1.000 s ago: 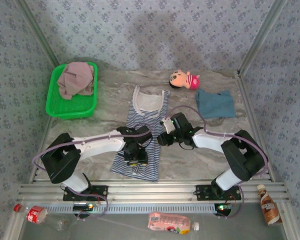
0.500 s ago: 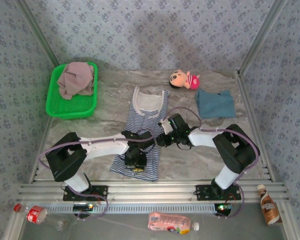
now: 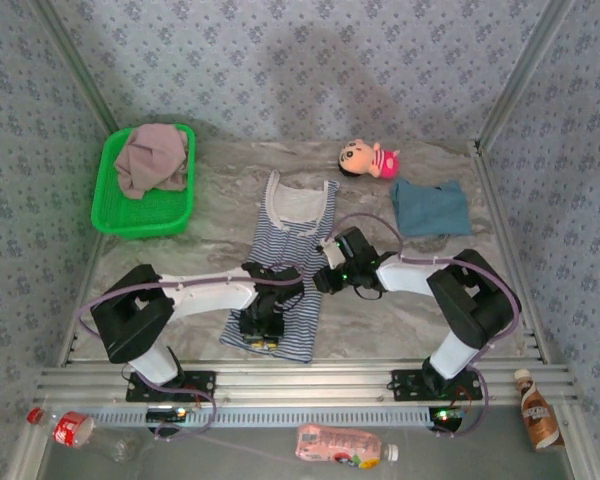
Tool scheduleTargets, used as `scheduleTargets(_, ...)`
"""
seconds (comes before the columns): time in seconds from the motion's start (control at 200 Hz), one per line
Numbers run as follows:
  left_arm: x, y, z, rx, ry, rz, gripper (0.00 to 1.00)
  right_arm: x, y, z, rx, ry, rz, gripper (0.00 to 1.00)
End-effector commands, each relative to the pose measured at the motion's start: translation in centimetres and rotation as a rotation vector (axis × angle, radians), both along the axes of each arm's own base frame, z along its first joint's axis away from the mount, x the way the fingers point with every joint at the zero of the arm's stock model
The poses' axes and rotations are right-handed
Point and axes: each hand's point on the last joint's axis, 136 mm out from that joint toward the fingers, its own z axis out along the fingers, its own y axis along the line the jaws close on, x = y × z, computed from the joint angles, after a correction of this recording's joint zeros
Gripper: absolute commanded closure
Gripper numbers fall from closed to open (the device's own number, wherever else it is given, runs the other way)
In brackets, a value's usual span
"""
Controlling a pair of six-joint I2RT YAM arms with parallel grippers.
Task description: Fold and stack the tank tops
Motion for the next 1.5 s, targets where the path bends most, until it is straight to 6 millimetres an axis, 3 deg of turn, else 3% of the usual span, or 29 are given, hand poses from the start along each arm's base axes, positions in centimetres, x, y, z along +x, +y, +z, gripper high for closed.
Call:
scheduleTargets(0.0, 0.1, 1.1, 2.1, 0.0, 0.011, 0.011, 0.71, -0.7, 0.4, 2.0, -0.002, -0.088, 0.087, 0.71)
scheduleTargets(0.115, 0.6, 2.4, 3.7, -0.021, 0.008, 0.053, 0.66, -2.7, 1.7, 4.1, 0.005, -0.189, 0.245, 0.62)
scheduleTargets(0.27, 1.7, 5.3, 4.9, -0.039, 0.015, 0.159, 0.59, -7.7, 3.3, 4.7, -0.034, -0.322, 0.528, 0.52)
scheduleTargets(0.46, 1.5, 9.1, 2.9, -0.044, 0.062, 0.294, 0.52, -15.0, 3.7, 2.9, -0.096, -0.381, 0.853, 0.48)
scheduleTargets(0.565, 1.9, 10.3, 2.0, -0.053, 0.054, 0.353, 0.51, -17.0, 3.6, 1.9, -0.14, -0.423, 0.964, 0.46)
scheduleTargets(0.844, 2.6, 9.1, 0.2, -0.133, 0.051, 0.393, 0.51, -17.6, 6.2, 0.7, -0.15, -0.468, 1.039, 0.47)
scheduleTargets(1.144, 2.3, 9.7, -1.5, -0.077, 0.08, 0.353, 0.52, -17.0, 6.1, -1.8, -0.254, -0.443, 1.067, 0.5)
scheduleTargets(1.419, 2.9, 9.4, -0.8, -0.062, 0.07, 0.34, 0.76, -15.8, 6.4, -1.1, -0.276, -0.459, 1.02, 0.78)
scheduleTargets(1.494, 3.2, 9.3, -0.3, -0.062, 0.067, 0.339, 0.84, -15.8, 6.7, -0.4, -0.252, -0.463, 1.012, 0.81)
